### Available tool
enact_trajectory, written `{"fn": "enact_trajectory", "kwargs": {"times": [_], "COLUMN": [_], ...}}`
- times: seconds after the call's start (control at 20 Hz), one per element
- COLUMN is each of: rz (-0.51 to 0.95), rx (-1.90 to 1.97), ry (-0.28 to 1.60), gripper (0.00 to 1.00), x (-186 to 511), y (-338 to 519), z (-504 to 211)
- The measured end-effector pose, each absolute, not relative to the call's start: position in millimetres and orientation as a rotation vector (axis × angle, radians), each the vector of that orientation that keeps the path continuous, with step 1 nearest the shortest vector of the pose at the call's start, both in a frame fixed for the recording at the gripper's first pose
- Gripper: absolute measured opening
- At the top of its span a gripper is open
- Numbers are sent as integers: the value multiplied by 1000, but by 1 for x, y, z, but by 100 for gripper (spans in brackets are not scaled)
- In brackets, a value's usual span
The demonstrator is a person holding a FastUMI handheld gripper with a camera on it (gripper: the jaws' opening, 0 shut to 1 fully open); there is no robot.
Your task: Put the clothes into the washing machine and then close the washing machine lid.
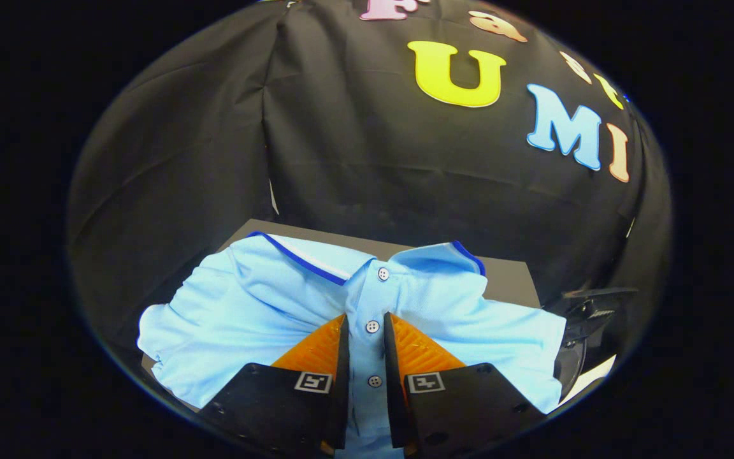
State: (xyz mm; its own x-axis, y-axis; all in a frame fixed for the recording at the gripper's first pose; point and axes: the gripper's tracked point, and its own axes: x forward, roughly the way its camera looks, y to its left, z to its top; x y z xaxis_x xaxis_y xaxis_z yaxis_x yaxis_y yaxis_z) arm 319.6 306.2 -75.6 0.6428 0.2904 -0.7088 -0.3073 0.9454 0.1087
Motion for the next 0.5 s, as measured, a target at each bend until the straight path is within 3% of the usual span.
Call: {"fn": "enact_trajectory", "kwargs": {"times": [0.05, 0.15, 0.5], "rz": [353, 347, 364], "rx": [-53, -62, -12], "ry": [776, 752, 747], "gripper": [29, 7, 7], "x": [323, 319, 318], "y": [308, 309, 309], "z": [-72, -71, -68]}}
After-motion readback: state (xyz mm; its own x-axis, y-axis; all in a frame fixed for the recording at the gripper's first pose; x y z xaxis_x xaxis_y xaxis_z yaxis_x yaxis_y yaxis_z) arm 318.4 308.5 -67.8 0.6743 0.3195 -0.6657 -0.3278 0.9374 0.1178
